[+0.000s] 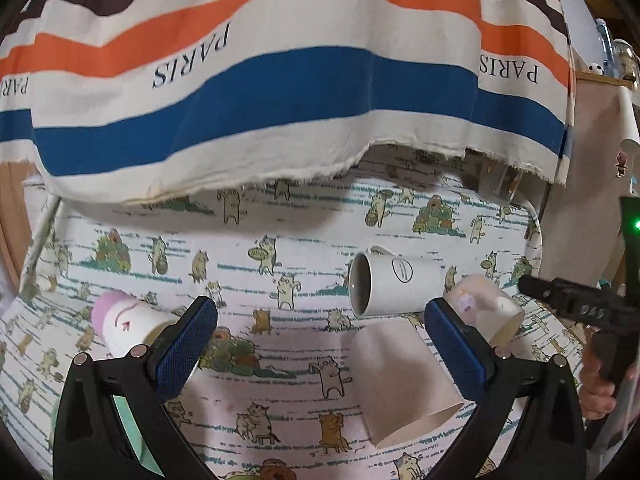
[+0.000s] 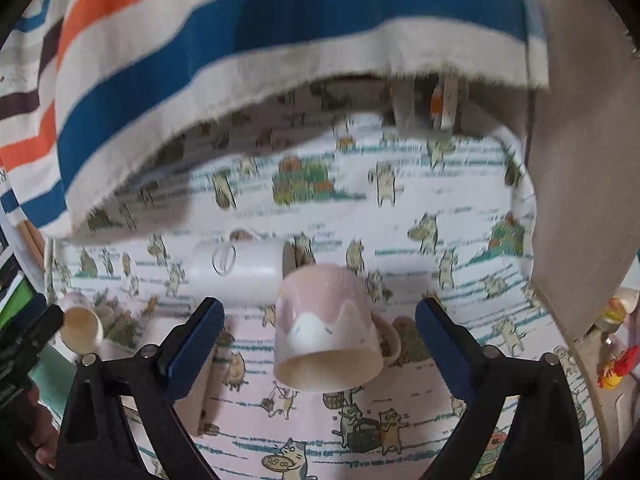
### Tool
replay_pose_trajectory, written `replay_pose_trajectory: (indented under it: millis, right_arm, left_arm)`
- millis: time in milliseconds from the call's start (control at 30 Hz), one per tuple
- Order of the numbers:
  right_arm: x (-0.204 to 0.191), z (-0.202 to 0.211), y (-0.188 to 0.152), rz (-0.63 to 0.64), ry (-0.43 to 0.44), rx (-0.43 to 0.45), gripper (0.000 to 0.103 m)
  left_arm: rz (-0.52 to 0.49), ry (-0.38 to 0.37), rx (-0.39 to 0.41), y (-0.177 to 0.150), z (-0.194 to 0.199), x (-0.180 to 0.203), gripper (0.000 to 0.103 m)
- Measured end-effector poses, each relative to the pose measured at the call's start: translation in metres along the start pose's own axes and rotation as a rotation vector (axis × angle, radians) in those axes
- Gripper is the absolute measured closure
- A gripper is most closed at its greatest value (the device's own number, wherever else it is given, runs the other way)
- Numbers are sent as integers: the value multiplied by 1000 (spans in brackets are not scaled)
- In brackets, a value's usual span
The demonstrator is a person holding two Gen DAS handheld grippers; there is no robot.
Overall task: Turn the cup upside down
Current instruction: 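Move the right tool toward the pink-and-white mug lying on its side, then close the right tool on the pink-and-white mug's rim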
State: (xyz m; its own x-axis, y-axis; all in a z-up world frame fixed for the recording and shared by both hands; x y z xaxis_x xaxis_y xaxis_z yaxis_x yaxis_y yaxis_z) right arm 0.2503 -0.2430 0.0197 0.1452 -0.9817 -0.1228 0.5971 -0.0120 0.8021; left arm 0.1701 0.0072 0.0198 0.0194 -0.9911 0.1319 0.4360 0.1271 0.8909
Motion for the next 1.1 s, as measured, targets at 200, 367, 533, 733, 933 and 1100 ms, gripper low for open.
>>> replay_pose_trajectory:
  millis: [200, 367, 533, 733, 933, 1100]
  right_arm:
    - [5, -26, -12, -14, -1, -88, 9]
    - [2, -40, -19, 11, -20, -121, 12]
    - [-5, -53, -27, 42, -39, -151, 13]
    - [-9, -64, -33, 86, -131, -143, 19]
    - [-12, -62, -34, 100, -143, -144, 20]
    - [-13, -59, -34, 98, -138, -152, 20]
  left_arm:
    - [12, -20, -65, -7, -11, 1, 0]
    - [7, -17, -106, -12, -19, 2, 0]
    - [19, -14, -131, -14, -22, -1, 0]
    - [10, -14, -134, -14, -23, 0, 0]
    - [-2, -10, -120, -13, -21, 0, 0]
    - [-5, 1, -114, -13, -21, -3, 0]
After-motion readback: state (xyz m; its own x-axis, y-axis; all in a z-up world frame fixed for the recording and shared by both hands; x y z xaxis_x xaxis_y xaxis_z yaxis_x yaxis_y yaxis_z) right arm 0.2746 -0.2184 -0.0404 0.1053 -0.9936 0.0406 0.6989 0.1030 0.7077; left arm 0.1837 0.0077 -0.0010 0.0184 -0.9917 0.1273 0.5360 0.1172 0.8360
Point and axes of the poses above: each gripper's, at about its wrist camera, not at the fingertips, and z roughly against the way its jaws point, x to its right, y to its top, the point moved 3 cm from there along -z, roughly the way its jaws point, and after that the axes turned 1 degree about -x, right-handed, at the moved point
